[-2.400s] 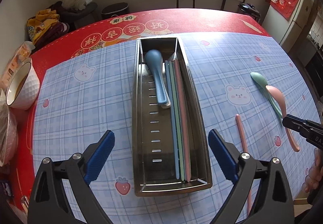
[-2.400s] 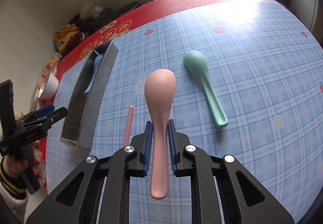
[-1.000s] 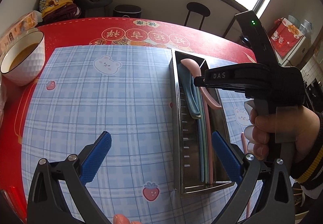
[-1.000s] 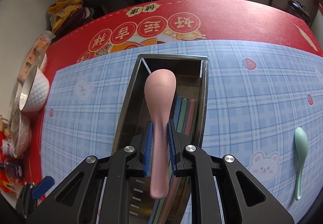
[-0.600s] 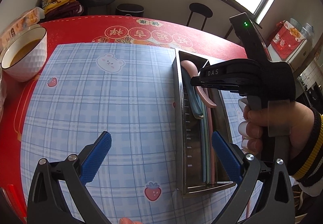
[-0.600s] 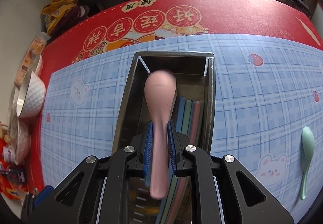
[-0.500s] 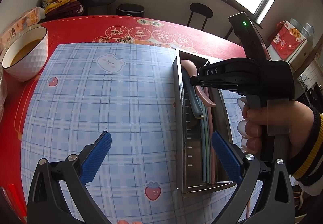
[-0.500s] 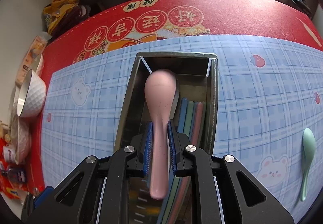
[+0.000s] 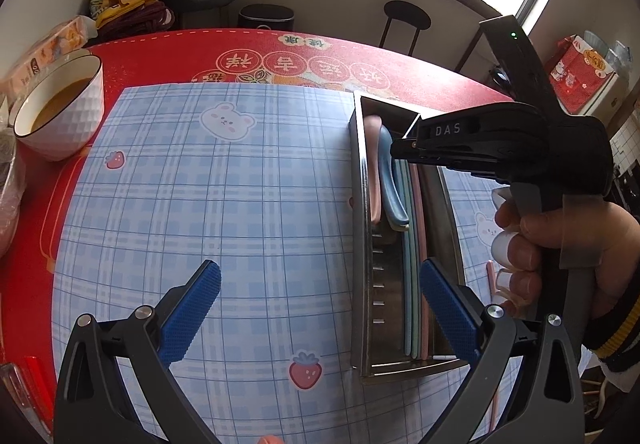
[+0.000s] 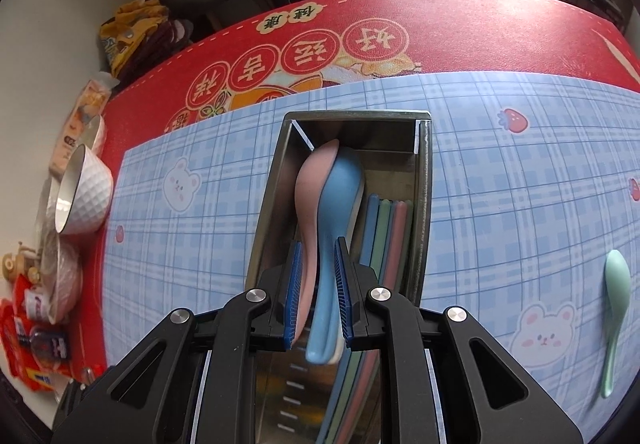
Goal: Organize utensils
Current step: 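Open the right gripper to release the pink spoon in the tray, then move the left gripper to the last pink chopstick and close on it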
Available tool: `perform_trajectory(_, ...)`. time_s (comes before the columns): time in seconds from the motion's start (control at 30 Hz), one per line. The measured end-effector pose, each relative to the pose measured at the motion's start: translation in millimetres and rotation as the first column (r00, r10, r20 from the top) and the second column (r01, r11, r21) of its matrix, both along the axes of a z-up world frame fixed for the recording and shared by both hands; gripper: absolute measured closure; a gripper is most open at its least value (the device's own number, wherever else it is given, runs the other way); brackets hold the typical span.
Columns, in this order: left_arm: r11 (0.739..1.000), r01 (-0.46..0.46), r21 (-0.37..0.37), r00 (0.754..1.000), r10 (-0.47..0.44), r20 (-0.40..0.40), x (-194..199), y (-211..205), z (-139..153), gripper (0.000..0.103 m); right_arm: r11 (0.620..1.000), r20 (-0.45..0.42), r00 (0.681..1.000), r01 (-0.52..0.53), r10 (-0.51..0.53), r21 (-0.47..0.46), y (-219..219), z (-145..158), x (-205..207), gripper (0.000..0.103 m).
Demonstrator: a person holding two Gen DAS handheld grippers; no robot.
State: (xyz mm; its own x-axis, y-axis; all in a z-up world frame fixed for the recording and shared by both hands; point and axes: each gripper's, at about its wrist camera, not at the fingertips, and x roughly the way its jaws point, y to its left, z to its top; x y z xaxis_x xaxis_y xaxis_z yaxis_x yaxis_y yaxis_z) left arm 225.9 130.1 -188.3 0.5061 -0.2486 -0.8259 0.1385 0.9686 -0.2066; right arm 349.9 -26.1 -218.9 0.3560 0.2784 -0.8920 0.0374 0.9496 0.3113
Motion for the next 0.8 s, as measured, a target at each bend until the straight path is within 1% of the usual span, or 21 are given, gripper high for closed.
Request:
perform_trajectory(0.27, 1.0, 0.017, 0.0, 1.0, -0.017, -0.006, -5.5, -18.4, 4.5, 0.006, 1.0, 0.057, 0.998, 0.005, -0.004, -0.012, -33.8, 15.7, -34.2, 0.086)
perform_trajectory(0.57, 0.999, 0.025, 0.019, 1.0, -0.025, -0.006, -21.6, -46.5, 11.9, 0.006, 0.999, 0.095, 0.994, 0.053, -0.052, -0.009, -85.6, 24.2, -86.5, 0.086)
perform_trajectory(0.63, 1.0, 0.022, 0.021, 1.0, -0.022, -0.005, -25.2, -53.5, 14.6, 0.006, 0.998, 0.114, 0.992, 0.051, -0.048, -0.025, -94.2, 27.8, -99.6, 0.086)
perform_trajectory(0.8, 0.999, 0.022, 0.027, 1.0, -0.022, 0.013, -36.6, -72.7, 23.1, 0.006, 0.996, 0.166, 0.986, 0.004, 0.011, -0.094, -110.3, 35.7, -130.6, 0.086)
